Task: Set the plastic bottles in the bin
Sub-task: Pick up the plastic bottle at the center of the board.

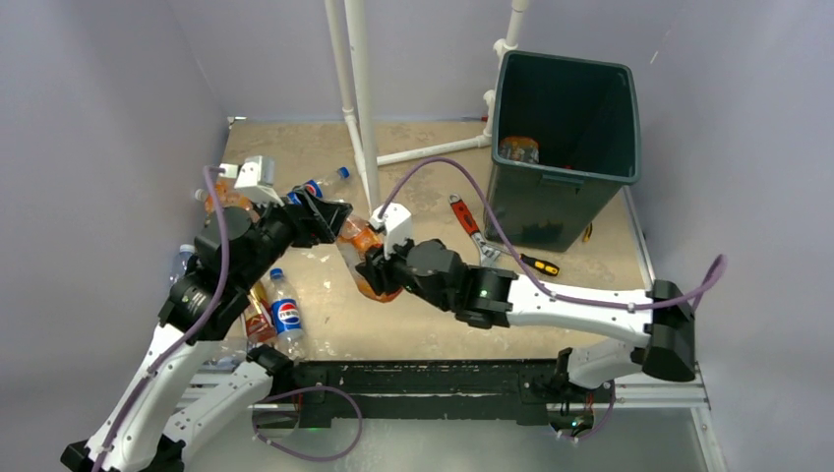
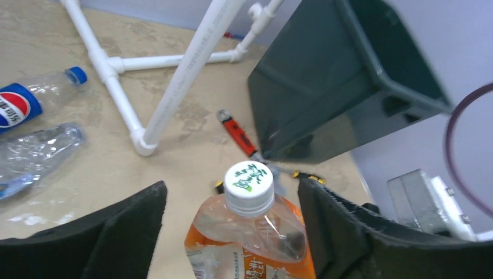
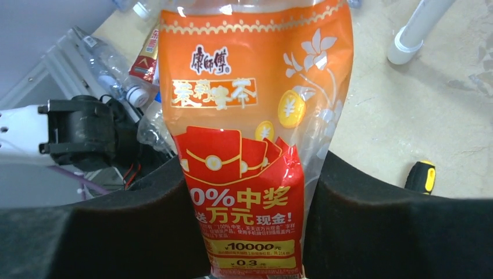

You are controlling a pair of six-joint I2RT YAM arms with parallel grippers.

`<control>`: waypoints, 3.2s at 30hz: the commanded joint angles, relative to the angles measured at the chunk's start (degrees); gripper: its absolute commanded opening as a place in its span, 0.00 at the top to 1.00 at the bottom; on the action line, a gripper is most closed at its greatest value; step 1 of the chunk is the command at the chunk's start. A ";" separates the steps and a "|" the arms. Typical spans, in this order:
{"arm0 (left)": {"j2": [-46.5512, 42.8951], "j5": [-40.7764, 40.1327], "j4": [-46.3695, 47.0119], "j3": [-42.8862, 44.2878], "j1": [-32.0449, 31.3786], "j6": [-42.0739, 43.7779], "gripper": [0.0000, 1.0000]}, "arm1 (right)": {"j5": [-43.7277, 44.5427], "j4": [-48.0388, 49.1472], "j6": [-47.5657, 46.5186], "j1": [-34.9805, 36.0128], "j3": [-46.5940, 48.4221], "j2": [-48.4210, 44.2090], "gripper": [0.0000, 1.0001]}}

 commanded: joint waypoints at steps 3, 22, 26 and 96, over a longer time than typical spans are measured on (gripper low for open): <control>-7.80 -0.78 5.55 1.01 0.36 3.40 0.05 | -7.26 9.36 -2.52 -0.42 -8.86 -15.15 0.69; -9.87 51.10 62.54 -18.68 0.36 -15.45 0.11 | -32.59 27.10 1.57 -1.03 -22.77 -39.77 0.71; -8.22 50.84 68.75 -20.08 0.36 -20.27 0.10 | -33.61 29.07 2.06 -1.03 -22.51 -38.02 0.70; -9.85 40.94 23.59 -11.14 0.19 16.15 1.00 | -9.80 -9.32 2.47 -1.59 17.58 -14.88 0.24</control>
